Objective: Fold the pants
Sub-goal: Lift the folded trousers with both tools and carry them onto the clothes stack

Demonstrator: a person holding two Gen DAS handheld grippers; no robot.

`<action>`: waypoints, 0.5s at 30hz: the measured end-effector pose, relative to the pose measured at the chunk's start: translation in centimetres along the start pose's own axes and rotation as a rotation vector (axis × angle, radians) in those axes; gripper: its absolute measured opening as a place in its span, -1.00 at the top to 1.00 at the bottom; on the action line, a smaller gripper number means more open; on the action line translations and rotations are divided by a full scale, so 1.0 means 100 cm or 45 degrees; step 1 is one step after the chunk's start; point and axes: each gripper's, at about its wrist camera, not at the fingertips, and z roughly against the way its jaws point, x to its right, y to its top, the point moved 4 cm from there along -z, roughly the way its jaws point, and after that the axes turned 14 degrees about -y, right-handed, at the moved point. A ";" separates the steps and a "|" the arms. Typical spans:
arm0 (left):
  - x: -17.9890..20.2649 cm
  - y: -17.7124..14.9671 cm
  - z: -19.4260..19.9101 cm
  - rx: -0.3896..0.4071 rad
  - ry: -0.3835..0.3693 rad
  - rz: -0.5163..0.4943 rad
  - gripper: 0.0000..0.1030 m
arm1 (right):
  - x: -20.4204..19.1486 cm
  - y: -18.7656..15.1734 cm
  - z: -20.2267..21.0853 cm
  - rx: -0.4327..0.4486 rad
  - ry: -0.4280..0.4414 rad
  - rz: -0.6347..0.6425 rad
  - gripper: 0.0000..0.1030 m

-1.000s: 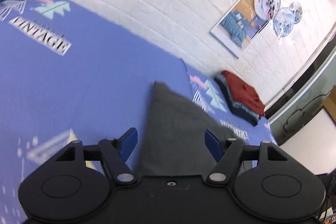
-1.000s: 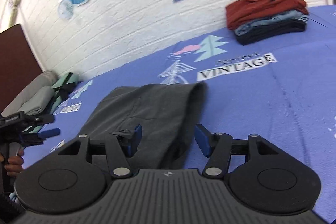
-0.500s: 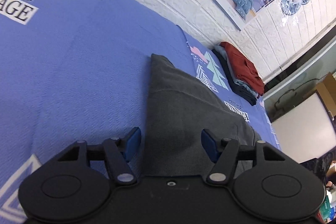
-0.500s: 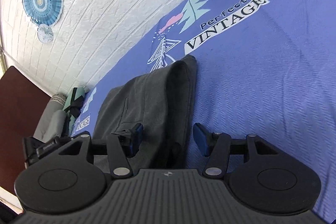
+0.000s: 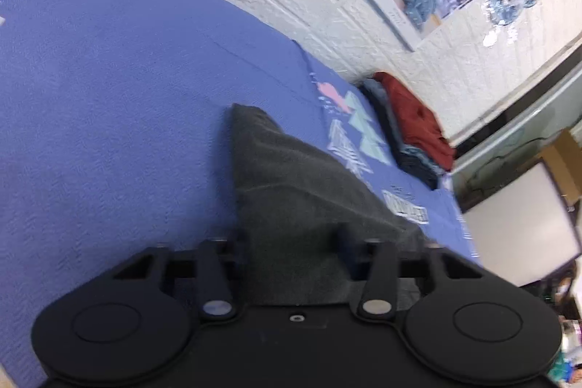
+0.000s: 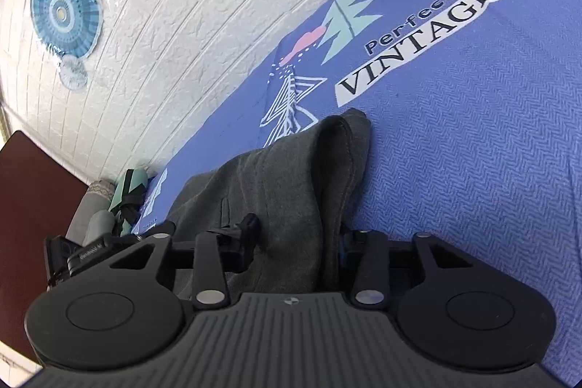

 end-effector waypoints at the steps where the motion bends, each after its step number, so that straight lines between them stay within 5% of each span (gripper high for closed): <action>1: 0.001 0.000 0.003 0.014 0.001 0.009 1.00 | 0.001 0.000 0.002 0.002 0.020 -0.018 0.06; 5: 0.026 0.004 0.013 0.074 -0.027 -0.037 1.00 | -0.006 0.006 0.013 0.034 0.088 -0.058 0.36; 15: 0.134 0.052 -0.033 0.097 -0.168 -0.329 1.00 | 0.003 0.084 0.060 0.293 0.178 -0.042 0.39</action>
